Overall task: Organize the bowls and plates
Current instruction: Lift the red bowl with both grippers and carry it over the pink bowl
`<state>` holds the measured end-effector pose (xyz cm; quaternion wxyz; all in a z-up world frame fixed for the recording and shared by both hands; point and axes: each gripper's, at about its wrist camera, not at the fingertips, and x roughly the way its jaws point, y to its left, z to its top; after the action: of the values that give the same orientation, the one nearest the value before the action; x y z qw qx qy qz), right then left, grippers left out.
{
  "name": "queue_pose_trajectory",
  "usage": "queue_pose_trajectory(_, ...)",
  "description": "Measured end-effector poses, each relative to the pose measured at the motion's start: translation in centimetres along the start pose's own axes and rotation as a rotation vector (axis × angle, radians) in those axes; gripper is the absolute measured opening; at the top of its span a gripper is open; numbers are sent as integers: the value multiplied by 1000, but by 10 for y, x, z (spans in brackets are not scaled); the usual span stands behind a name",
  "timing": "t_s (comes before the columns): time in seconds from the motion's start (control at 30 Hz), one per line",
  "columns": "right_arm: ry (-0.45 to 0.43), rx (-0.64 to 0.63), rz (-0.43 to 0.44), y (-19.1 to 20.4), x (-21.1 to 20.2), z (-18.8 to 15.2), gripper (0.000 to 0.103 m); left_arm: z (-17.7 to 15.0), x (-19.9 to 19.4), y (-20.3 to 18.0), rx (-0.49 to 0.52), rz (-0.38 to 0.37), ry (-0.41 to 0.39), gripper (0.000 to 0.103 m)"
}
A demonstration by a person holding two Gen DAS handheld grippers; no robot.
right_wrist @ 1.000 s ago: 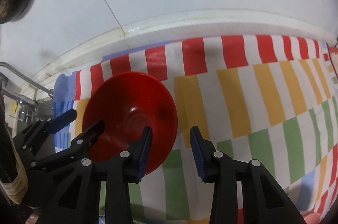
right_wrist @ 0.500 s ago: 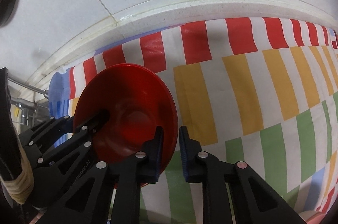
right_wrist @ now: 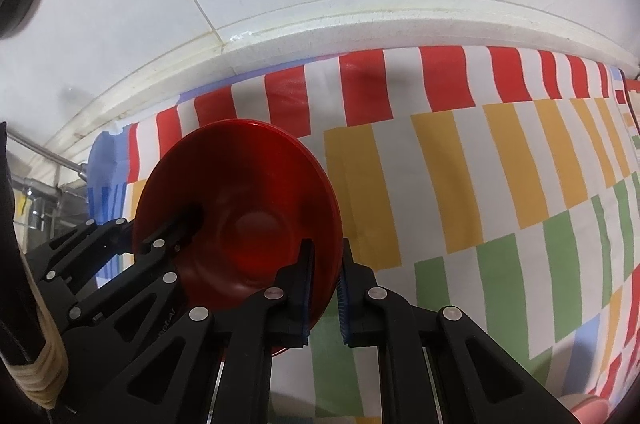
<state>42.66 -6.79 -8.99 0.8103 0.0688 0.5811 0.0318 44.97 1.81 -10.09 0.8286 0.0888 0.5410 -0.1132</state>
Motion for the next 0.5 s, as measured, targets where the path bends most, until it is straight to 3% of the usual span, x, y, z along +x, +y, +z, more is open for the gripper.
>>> queue_pose_trajectory(0.5, -90, -16, -16, -9, -55, -30, 12, -26, -55, -32, -8, -22, -75, 17)
